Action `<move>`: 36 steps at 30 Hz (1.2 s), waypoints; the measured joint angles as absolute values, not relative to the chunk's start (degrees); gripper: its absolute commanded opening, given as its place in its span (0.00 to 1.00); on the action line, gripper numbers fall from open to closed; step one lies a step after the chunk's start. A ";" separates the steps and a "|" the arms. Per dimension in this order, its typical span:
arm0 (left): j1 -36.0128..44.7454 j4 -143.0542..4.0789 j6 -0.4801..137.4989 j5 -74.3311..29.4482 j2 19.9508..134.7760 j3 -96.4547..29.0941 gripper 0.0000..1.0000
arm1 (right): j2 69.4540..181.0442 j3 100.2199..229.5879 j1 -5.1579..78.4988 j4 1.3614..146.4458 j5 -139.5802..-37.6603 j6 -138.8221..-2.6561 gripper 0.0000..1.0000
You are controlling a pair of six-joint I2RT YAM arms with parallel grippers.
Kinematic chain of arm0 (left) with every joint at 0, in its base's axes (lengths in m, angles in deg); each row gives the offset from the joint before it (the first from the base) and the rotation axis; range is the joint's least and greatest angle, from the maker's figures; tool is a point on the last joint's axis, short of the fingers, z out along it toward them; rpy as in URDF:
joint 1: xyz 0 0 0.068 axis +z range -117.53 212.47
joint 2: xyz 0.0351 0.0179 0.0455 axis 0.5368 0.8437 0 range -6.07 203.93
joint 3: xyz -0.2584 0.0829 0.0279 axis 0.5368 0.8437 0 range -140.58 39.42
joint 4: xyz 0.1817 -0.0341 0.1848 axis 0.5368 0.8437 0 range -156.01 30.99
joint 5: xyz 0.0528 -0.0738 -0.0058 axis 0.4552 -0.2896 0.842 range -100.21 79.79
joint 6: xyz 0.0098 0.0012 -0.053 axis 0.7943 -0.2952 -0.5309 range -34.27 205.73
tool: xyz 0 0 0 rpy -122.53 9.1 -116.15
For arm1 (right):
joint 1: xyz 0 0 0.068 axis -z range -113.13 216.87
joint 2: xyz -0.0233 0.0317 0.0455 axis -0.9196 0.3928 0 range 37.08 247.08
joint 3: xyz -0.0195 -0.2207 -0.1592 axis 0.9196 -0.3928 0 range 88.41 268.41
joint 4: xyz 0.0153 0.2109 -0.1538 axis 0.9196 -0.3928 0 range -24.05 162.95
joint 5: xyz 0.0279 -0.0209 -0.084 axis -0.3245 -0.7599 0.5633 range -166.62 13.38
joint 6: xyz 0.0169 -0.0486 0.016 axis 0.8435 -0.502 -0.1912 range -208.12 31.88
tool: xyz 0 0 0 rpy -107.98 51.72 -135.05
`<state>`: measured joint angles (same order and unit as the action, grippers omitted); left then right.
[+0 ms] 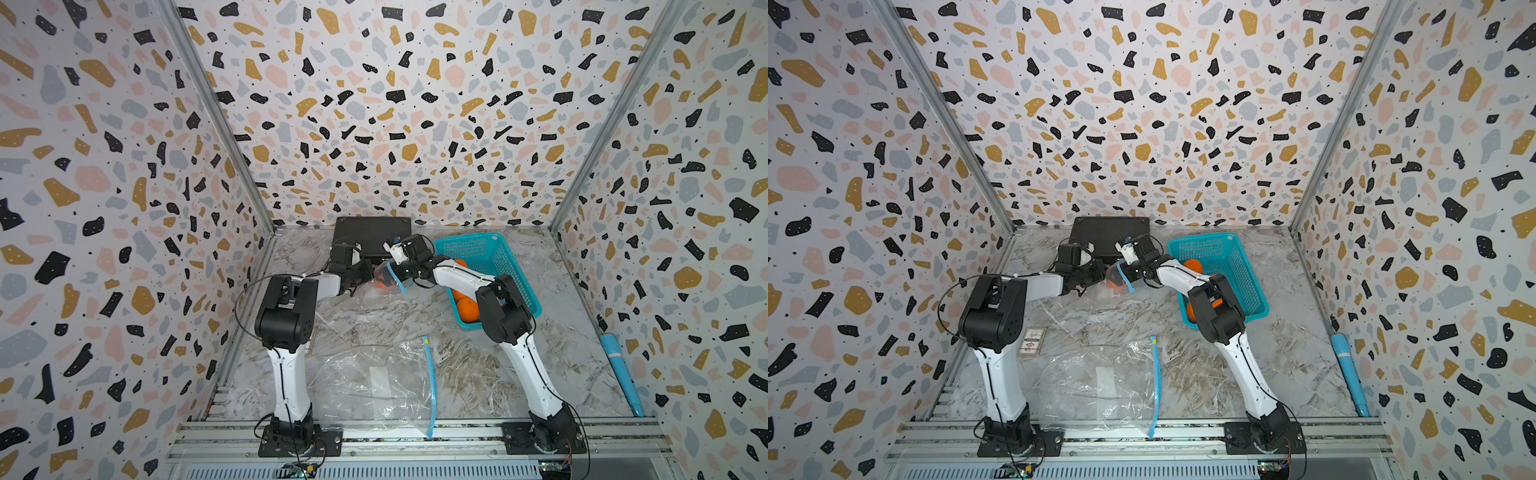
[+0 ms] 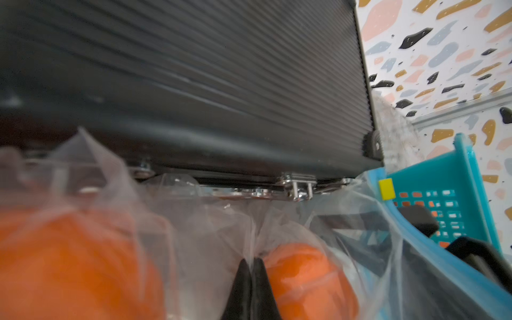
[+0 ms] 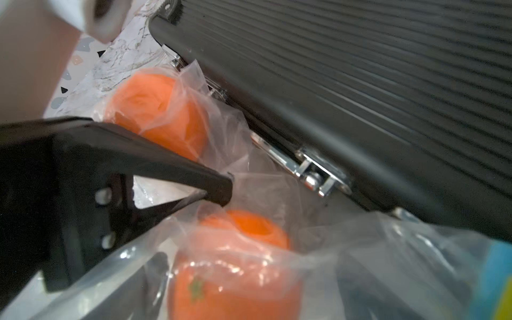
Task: Open the zip-top bag and take out the orange
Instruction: Pick up the orange from the zipper food storage bag.
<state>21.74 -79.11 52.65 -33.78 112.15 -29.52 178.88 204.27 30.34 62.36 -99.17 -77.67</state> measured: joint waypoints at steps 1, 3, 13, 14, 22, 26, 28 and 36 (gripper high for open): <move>21.74 -79.48 52.67 -33.92 112.19 -29.17 0.00 | 180.13 206.21 30.34 60.88 -99.63 -77.91 0.93; 21.70 -80.42 52.96 -33.83 111.93 -27.99 0.00 | 181.70 208.55 30.34 58.76 -100.67 -78.26 0.91; 21.11 -80.03 53.09 -33.89 109.92 -24.19 0.00 | 176.35 199.89 30.21 56.64 -101.20 -80.83 0.74; 21.07 -80.14 53.04 -33.92 109.83 -23.80 0.00 | 174.73 197.73 30.21 56.51 -100.98 -80.99 0.72; 20.83 -81.54 52.30 -33.06 108.45 -20.61 0.00 | 164.70 187.06 30.16 55.72 -100.37 -81.95 0.66; 20.83 -81.75 51.84 -32.06 107.43 -19.21 0.00 | 159.63 181.05 30.16 55.67 -100.87 -81.88 0.63; 20.80 -82.15 51.45 -32.06 106.95 -18.42 0.00 | 157.44 178.69 30.16 55.59 -100.89 -81.84 0.62; 20.28 -80.53 49.50 -32.15 104.17 -16.76 0.00 | 146.86 172.73 30.30 54.23 -100.57 -81.38 0.61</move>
<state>20.28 -80.53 49.50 -32.15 104.17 -16.76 146.86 172.73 30.30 54.23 -100.57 -81.38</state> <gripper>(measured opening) 0.047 0.713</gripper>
